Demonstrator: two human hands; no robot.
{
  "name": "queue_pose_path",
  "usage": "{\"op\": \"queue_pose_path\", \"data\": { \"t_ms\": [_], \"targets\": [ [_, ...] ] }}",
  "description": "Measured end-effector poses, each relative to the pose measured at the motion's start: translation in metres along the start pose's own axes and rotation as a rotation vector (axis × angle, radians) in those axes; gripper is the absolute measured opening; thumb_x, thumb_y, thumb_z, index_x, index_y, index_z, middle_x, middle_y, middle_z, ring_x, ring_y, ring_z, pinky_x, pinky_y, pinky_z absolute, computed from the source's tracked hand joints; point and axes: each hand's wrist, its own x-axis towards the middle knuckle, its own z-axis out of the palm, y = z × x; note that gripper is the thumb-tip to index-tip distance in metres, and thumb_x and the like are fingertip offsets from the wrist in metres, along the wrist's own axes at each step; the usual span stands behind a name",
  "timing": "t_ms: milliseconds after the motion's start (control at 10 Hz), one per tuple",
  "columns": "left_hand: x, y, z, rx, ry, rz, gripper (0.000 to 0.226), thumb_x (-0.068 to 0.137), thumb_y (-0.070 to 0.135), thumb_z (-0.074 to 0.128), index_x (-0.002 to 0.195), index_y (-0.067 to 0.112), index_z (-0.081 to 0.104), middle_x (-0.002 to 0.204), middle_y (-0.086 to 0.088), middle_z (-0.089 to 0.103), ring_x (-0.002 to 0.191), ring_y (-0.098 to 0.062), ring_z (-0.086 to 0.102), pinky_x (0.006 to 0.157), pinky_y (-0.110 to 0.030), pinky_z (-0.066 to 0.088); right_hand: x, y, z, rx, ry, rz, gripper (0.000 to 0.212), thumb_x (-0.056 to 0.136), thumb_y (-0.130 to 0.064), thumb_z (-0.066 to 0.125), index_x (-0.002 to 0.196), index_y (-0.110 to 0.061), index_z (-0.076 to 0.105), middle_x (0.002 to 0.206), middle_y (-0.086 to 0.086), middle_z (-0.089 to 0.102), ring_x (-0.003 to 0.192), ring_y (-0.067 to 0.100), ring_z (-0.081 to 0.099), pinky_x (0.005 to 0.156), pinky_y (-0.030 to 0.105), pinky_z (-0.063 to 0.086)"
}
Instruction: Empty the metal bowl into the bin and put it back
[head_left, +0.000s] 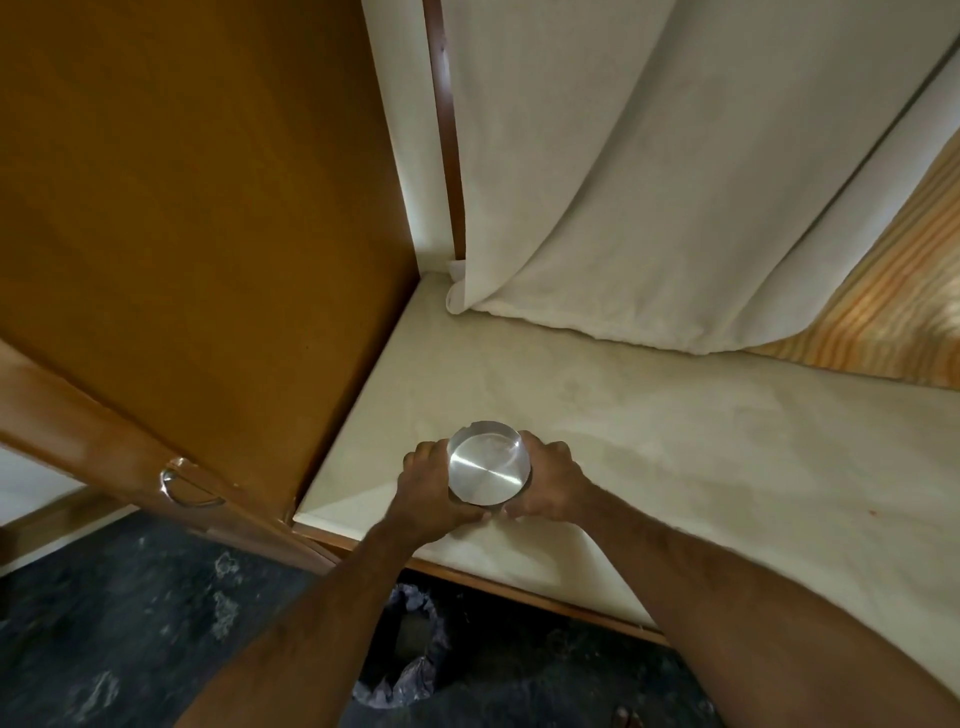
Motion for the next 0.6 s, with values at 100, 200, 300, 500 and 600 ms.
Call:
{"op": "queue_pose_path", "data": {
  "t_ms": [100,200,300,500,600],
  "targets": [
    [0.002,-0.002,0.000,0.047,0.001,-0.005,0.113,0.040,0.068,0.084,0.135,0.027,0.040,0.127,0.002,0.052,0.115,-0.018,0.044,0.089,-0.029,0.037,0.002,-0.002,0.004,-0.049,0.077,-0.033,0.107,0.042,-0.051,0.089,0.133,-0.035,0.035,0.111,-0.001,0.038,0.112,0.026,0.046,0.094,0.041,0.050],
    [0.000,-0.002,-0.002,0.092,-0.014,-0.010,0.113,0.040,0.071,0.081,0.136,0.028,0.038,0.127,0.002,0.053,0.115,-0.018,0.045,0.088,-0.029,0.036,0.000,-0.005,0.004,-0.127,0.120,-0.084,0.102,0.043,-0.054,0.089,0.129,-0.028,0.040,0.117,-0.002,0.043,0.114,0.027,0.041,0.092,0.045,0.047],
    [0.000,0.004,-0.008,0.145,-0.009,-0.010,0.120,0.037,0.075,0.080,0.136,0.023,0.036,0.130,-0.002,0.050,0.119,-0.023,0.045,0.093,-0.035,0.043,-0.005,-0.007,0.004,-0.191,0.157,-0.113,0.107,0.039,-0.060,0.088,0.128,-0.025,0.039,0.120,-0.001,0.044,0.115,0.028,0.043,0.091,0.046,0.046],
    [0.005,0.030,-0.052,0.293,0.022,0.097,0.119,0.075,0.084,0.042,0.154,0.005,0.000,0.165,-0.018,0.004,0.150,-0.036,0.007,0.119,-0.051,0.013,-0.011,-0.024,-0.038,-0.402,0.244,-0.331,0.131,0.062,-0.085,0.058,0.152,-0.006,0.005,0.163,0.020,0.002,0.149,0.034,0.003,0.119,0.054,0.016],
    [0.018,0.049,-0.084,0.362,0.276,0.211,0.095,0.091,0.072,0.019,0.154,0.002,0.001,0.164,-0.022,0.004,0.151,-0.037,0.004,0.122,-0.051,0.007,-0.018,-0.052,-0.081,-0.443,0.471,-0.468,0.099,0.088,-0.072,0.037,0.152,-0.001,0.010,0.162,0.024,0.007,0.150,0.035,0.004,0.120,0.055,0.012]
  ]
}}
